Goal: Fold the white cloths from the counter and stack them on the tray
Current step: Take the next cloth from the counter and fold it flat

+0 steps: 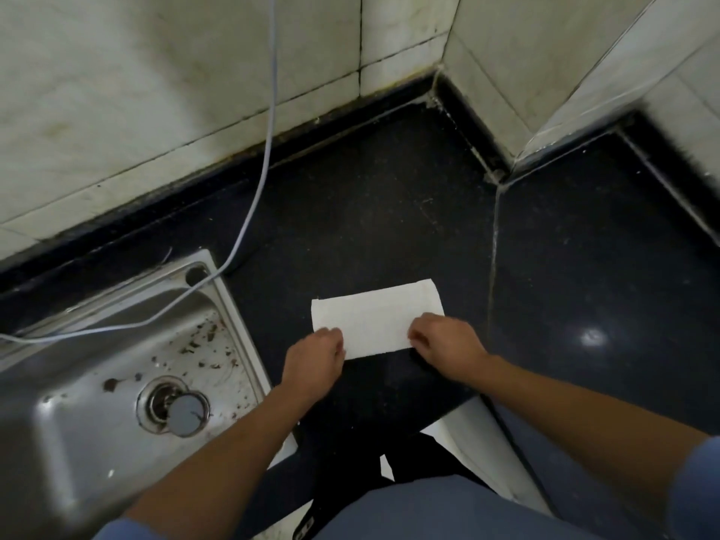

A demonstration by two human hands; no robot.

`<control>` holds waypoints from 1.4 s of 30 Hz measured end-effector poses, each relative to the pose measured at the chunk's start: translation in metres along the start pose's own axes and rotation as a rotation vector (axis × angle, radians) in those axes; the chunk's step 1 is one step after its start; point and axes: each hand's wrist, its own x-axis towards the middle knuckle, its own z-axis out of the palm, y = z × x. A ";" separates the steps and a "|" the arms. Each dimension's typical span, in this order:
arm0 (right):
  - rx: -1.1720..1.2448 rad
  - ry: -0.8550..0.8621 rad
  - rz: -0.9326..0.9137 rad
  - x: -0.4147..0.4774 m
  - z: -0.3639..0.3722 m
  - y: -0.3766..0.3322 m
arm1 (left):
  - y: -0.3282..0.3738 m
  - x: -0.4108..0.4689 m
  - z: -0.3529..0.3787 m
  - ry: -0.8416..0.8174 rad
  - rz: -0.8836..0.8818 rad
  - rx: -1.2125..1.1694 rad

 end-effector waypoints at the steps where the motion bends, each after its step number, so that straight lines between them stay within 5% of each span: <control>1: 0.028 0.003 0.058 -0.004 0.003 0.009 | -0.007 -0.003 0.003 -0.005 -0.036 -0.005; 5: 0.045 0.028 0.250 -0.018 -0.005 0.042 | -0.028 -0.013 0.007 0.021 -0.059 0.055; 11: 0.140 0.162 0.338 -0.005 -0.018 0.036 | -0.029 -0.009 0.000 0.176 0.160 0.166; 16: 0.141 0.062 0.548 0.023 -0.020 0.008 | -0.021 -0.003 0.000 0.059 0.108 0.219; 22: 0.557 0.011 0.675 0.031 -0.035 0.017 | -0.020 -0.009 -0.005 0.111 0.101 0.117; 32: 0.434 0.005 0.325 0.032 -0.060 -0.065 | -0.046 -0.043 -0.014 0.217 -0.094 -0.048; 42: 0.311 -0.146 0.317 0.073 0.013 -0.125 | -0.058 -0.067 -0.010 0.218 -0.220 -0.110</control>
